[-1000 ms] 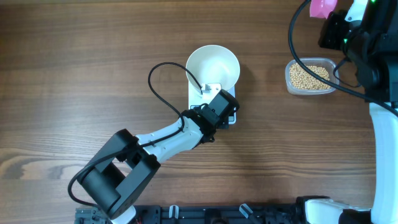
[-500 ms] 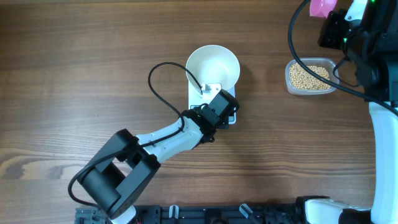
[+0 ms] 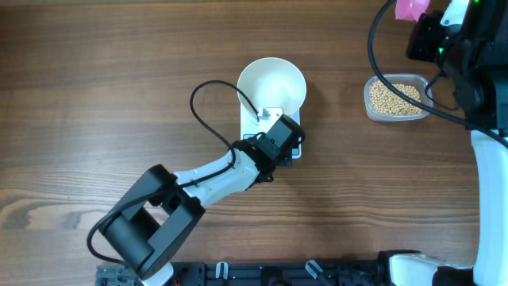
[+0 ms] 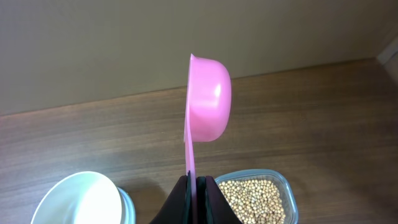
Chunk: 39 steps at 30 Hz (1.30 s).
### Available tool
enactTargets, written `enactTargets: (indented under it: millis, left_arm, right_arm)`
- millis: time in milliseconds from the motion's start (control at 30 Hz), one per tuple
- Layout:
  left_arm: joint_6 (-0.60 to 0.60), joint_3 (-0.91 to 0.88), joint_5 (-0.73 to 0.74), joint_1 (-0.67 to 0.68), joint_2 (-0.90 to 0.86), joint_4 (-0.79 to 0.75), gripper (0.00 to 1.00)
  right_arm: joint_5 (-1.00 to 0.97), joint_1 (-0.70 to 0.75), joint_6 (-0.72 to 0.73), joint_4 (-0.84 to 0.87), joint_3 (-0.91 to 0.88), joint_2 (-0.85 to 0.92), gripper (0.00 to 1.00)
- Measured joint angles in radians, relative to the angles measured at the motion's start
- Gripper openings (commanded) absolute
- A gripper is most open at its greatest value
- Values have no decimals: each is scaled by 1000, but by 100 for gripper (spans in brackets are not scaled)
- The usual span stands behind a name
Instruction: Scoop item into bowl and weigh 150g on scale
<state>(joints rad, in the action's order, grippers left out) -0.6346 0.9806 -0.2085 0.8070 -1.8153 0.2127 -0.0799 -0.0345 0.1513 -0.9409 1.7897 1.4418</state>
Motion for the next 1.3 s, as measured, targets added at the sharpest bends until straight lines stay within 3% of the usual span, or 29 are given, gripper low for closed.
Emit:
enactTargets:
  millis: [100,300,467,700,867,1100,1167,1300]
  left_arm:
    - [0,-6,11,0,54,23,4]
    - [0,-8,14,0,353,83,4]
    - [0,-5,-43,-21,603,260,4]
    - [0,-6,-105,-55,767,476,4]
    - [1,-6,-132,-72,868,571,18]
    - [0,-6,-146,-184,995,666,20]
    - [0,-6,-146,-230,1009,701,29]
    - [-15,-6,-146,-308,1023,719,31]
  right_arm:
    - [0,0,0,0,0,0,4]
    - [0,0,0,0,0,0,4]
    - [0,0,0,0,0,0,4]
    - [9,0,0,-1,0,0,4]
    - [56,0,0,0,0,0,4]
    - [89,0,4,0,0,0,4]
    - [92,0,4,2,0,0,4]
    - [98,0,4,24,0,0,4]
